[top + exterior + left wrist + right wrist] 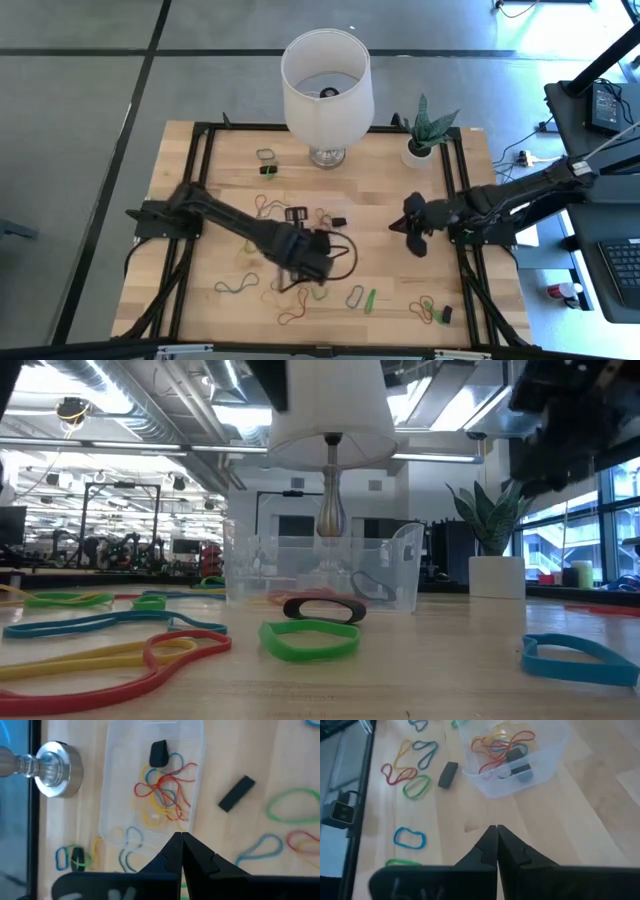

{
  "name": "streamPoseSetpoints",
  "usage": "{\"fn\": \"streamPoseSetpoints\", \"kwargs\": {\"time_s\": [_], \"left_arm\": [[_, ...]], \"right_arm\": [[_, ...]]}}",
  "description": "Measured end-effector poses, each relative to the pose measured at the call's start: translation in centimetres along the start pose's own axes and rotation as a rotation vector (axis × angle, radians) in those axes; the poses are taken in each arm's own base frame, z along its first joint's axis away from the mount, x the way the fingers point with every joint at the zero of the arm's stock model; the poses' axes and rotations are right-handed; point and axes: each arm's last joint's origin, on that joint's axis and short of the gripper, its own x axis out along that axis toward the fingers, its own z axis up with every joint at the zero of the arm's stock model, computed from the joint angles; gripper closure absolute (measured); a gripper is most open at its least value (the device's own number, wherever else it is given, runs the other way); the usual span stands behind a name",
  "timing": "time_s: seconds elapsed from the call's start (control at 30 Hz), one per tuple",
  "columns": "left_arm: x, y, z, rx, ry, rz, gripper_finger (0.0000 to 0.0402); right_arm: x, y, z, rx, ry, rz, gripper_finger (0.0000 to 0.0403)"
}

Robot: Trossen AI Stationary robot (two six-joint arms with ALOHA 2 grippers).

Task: Pick and place rubber bands into bin
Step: Put the blue rubber band into the container

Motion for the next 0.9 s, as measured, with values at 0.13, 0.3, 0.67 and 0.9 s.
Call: {"fn": "streamPoseSetpoints", "kwargs": {"time_s": [0.13,0.3,0.67,0.9], "left_arm": [[-0.8,0.1,-2.6,-0.019,-0.11,-0.067,0.04],[-0.3,0.3,-6.8,-0.063,-0.247,-0.224,0.04],[2.4,1.2,-14.2,-0.12,-0.418,-0.396,0.04],[3.1,1.8,-15.8,-0.184,-0.437,-0.421,0.04]], "right_arm": [[1.6,3.2,1.5,-0.06,0.045,-0.021,0.0402],[4.6,7.3,2.1,-0.165,0.216,-0.078,0.0402],[11.7,14.0,0.6,-0.365,0.43,-0.14,0.0357],[14.6,14.7,-0.9,-0.376,0.471,-0.11,0.0306]]}}
